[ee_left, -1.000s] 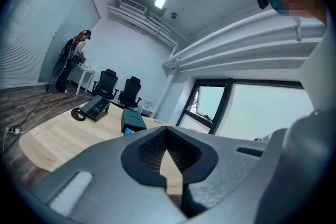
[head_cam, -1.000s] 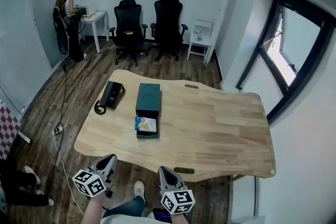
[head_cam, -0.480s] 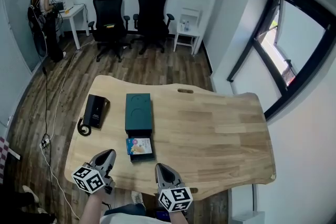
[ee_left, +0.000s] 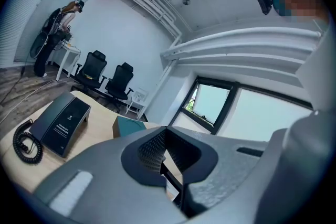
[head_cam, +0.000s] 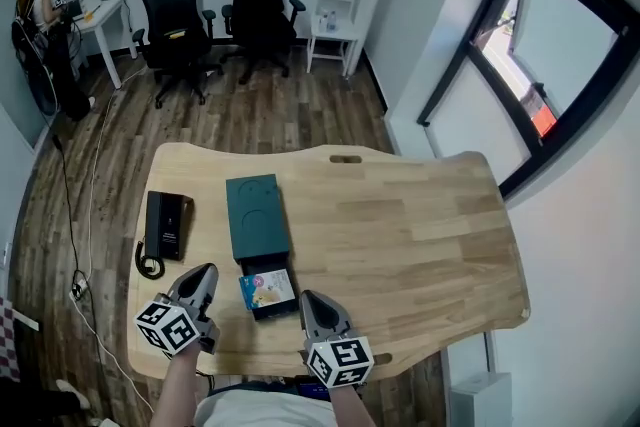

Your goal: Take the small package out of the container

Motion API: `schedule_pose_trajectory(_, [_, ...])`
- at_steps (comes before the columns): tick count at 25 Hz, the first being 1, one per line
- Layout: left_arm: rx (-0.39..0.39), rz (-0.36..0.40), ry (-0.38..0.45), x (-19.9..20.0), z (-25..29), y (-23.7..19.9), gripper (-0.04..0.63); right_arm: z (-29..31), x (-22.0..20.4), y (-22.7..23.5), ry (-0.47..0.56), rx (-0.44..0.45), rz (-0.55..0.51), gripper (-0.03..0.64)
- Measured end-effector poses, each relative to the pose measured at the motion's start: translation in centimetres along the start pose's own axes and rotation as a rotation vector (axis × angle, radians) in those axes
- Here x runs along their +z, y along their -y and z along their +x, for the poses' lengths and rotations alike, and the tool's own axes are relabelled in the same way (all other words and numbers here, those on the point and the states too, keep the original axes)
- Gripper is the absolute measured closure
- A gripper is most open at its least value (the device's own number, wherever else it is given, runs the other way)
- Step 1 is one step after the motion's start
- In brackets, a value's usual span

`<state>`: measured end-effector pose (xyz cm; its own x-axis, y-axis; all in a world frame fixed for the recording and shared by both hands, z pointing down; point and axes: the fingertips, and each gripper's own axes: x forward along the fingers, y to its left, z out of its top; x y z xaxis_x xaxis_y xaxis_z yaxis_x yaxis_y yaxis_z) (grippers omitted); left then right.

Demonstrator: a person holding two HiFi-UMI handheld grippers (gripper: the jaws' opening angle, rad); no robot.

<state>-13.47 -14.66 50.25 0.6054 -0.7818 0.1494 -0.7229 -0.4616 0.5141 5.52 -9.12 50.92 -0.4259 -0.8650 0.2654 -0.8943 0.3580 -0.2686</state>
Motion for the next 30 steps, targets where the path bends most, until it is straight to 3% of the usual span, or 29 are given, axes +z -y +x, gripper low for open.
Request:
schedule_pose_trajectory(8, [-0.026,-0.012,0.010,0.7,0.6,0.1,0.595,0.6,0.7,0.3,0.003,-0.015,-0.008,0.614])
schedule_pose_trajectory(17, [-0.019,-0.016,-0.017,-1.9,0.6,0.8,0.595,-0.4,-2.0,1.2,-0.011,-0.006,0.018,0.614])
schedule_pose_trajectory(30, [0.035,-0.033,-0.043,-3.2,-0.1,0.1,0.595,-1.0,-2.4,1.7,-0.012,-0.002,0.030,0.614])
